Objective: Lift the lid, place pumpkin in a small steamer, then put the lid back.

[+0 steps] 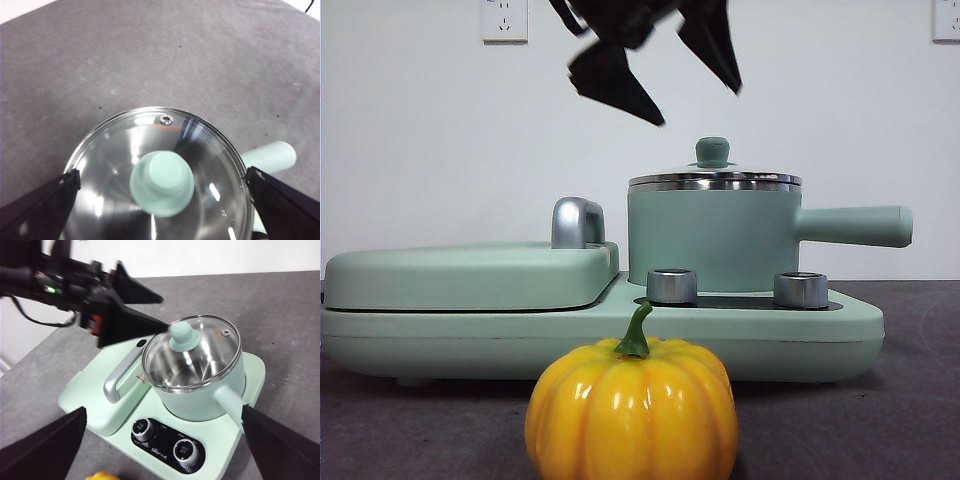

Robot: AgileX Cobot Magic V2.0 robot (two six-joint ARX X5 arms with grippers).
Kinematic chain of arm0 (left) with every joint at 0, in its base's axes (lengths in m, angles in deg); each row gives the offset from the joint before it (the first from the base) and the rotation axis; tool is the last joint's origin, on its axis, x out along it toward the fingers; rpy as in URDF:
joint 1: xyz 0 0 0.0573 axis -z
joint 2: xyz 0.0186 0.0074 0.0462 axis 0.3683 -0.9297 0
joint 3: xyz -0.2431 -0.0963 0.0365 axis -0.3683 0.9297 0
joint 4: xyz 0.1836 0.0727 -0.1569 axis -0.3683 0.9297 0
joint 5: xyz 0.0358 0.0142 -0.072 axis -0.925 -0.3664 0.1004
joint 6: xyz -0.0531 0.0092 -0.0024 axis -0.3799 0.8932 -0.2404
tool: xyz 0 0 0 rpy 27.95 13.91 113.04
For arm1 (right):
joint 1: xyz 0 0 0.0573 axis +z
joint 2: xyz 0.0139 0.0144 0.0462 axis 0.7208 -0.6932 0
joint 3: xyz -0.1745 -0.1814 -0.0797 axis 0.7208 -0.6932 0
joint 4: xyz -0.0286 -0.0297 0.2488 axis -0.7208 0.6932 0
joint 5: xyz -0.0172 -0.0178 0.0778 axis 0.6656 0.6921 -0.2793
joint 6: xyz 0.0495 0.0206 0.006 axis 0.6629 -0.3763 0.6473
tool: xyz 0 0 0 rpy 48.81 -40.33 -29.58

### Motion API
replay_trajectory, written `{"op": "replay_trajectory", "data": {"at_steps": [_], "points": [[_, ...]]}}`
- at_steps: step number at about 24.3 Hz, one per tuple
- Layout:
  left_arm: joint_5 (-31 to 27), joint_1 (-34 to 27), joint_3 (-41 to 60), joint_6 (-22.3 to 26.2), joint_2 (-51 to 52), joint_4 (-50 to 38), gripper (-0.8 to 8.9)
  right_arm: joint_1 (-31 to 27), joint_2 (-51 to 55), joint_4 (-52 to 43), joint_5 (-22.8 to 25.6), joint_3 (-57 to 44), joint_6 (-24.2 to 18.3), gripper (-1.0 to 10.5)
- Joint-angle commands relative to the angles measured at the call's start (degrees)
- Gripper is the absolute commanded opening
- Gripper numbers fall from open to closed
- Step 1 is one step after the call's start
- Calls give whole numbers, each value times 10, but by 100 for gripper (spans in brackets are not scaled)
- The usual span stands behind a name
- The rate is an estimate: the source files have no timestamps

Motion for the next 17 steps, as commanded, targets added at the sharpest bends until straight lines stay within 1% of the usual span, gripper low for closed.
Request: {"op": "replay_trajectory", "data": {"at_steps": [1,8,10,12,14,15,17], "points": [[-3,12,-16,1,-24,-23,517,1,-2,-5,-1,8,6,492],[-3,24,-16,10,-64,-28,484,1,-2,-4,-1,8,7,492],[-14,27,-16,20,-64,-31,402,1,-2,-4,-1,8,7,492],[-17,30,-16,26,-64,-43,370,1,-2,-4,-1,8,7,492],[-17,30,-16,26,-64,-43,368,1,-2,-4,-1,8,7,492],[-17,31,-16,26,-64,-41,344,1,-2,-4,-1,8,7,492],[-17,33,-16,26,-64,-40,242,1,-2,-4,-1,8,7,492]]}}
